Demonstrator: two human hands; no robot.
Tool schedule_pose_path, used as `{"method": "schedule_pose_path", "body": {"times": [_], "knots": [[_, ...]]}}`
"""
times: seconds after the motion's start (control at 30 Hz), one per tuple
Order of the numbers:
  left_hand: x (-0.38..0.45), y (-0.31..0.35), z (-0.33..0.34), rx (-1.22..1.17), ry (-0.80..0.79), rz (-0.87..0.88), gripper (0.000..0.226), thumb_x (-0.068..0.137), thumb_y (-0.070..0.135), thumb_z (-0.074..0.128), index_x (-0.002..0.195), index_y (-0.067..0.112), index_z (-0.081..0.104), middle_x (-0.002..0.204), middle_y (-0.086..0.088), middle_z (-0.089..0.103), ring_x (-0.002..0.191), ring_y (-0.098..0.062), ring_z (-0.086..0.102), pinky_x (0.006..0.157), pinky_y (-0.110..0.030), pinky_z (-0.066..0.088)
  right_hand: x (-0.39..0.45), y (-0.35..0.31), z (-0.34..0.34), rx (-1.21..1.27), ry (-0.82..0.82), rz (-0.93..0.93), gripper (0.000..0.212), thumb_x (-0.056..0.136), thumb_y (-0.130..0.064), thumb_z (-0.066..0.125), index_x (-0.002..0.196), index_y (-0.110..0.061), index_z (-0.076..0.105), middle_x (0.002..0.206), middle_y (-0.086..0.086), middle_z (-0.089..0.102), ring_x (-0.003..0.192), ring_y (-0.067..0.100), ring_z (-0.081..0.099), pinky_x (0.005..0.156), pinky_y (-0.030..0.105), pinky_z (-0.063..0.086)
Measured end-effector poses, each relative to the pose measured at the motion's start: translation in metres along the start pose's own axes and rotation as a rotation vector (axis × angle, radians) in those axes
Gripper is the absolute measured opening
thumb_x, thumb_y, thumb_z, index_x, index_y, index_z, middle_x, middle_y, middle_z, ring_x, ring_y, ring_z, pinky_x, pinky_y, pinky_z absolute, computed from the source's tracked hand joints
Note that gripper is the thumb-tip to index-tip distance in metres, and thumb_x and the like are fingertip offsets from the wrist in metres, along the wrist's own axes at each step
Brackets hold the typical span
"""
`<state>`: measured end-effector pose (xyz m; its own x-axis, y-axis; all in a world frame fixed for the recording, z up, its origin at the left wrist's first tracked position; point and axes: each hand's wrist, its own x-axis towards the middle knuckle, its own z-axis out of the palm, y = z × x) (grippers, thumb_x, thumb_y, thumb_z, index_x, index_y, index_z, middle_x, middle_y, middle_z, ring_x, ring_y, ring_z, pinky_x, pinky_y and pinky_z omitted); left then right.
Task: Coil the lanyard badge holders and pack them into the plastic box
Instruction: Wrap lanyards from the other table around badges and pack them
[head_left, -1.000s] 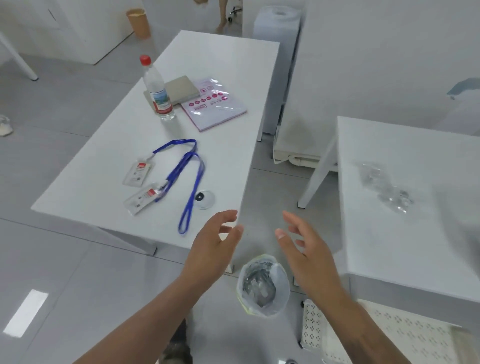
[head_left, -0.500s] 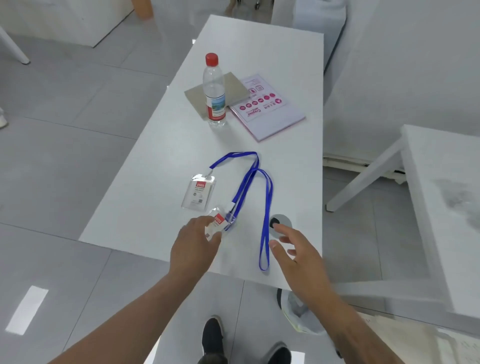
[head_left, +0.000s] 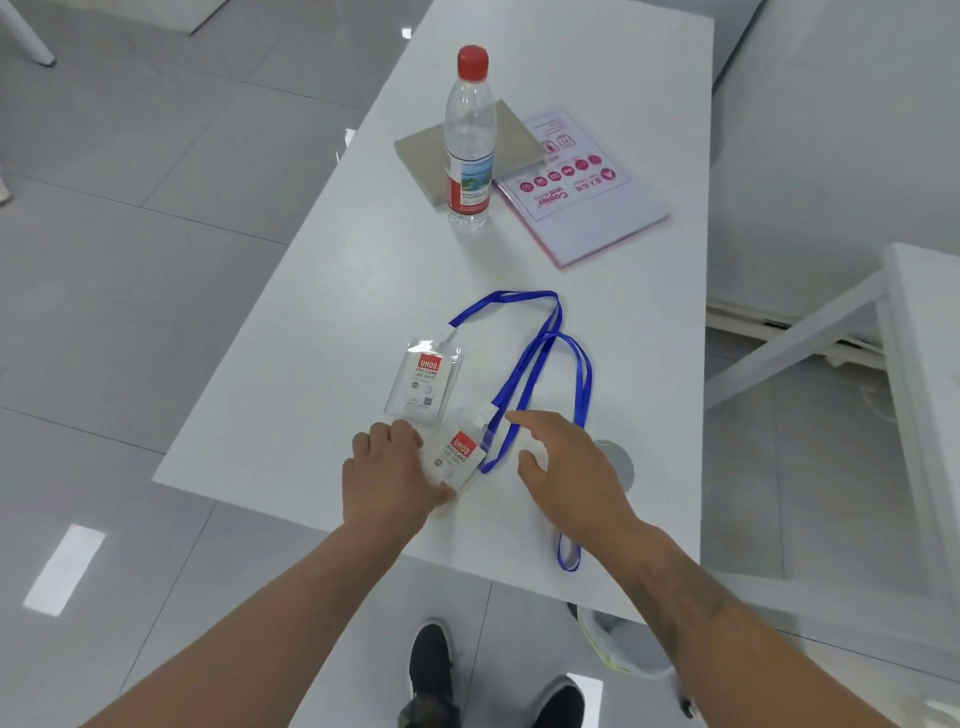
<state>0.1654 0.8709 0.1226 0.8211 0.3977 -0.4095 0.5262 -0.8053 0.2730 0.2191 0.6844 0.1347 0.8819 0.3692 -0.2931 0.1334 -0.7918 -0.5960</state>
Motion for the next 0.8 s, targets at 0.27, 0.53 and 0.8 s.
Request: {"method": "schedule_pose_path", "body": {"times": [0.27, 0.53, 0.8], "knots": [[0.0, 0.014, -0.059, -1.103, -0.465, -0.057, 0.02, 0.083, 0.004, 0.075, 0.102, 0.005, 0.068, 0.104, -0.008, 0.075, 0.092, -0.021, 0.073, 0.078, -0.038, 0.061, 0.023, 0.007, -0.022, -0.206, -0.109, -0.084, 0.07, 0.091, -0.03, 0.064, 0.15, -0.035, 0.027, 0.156, -0.018, 0.026, 0.141, 0.007, 0.022, 0.107, 0.026, 0.036], [0.008, 0.057, -0.081, -1.648, -0.646, -0.131, 0.029, 0.092, 0.007, 0.061, 0.121, 0.009, 0.065, 0.118, -0.012, 0.072, 0.107, -0.027, 0.069, 0.087, -0.034, 0.059, 0.007, -0.021, -0.041, 0.488, -0.021, 0.088, 0.011, 0.098, -0.035, 0.054, 0.103, -0.028, 0.061, 0.104, -0.025, 0.062, 0.096, -0.008, 0.055, 0.072, 0.005, 0.042], [0.01, 0.097, -0.087, -0.691, -0.067, 0.359, 0.024, 0.087, 0.01, 0.061, 0.091, 0.03, 0.073, 0.082, 0.013, 0.072, 0.072, -0.005, 0.064, 0.058, -0.017, 0.051, -0.008, -0.029, -0.094, 0.028, -0.102, -0.08, 0.022, 0.096, -0.043, 0.051, 0.081, -0.029, 0.055, 0.066, -0.007, 0.056, 0.059, 0.009, 0.05, 0.061, 0.03, 0.044]]}}
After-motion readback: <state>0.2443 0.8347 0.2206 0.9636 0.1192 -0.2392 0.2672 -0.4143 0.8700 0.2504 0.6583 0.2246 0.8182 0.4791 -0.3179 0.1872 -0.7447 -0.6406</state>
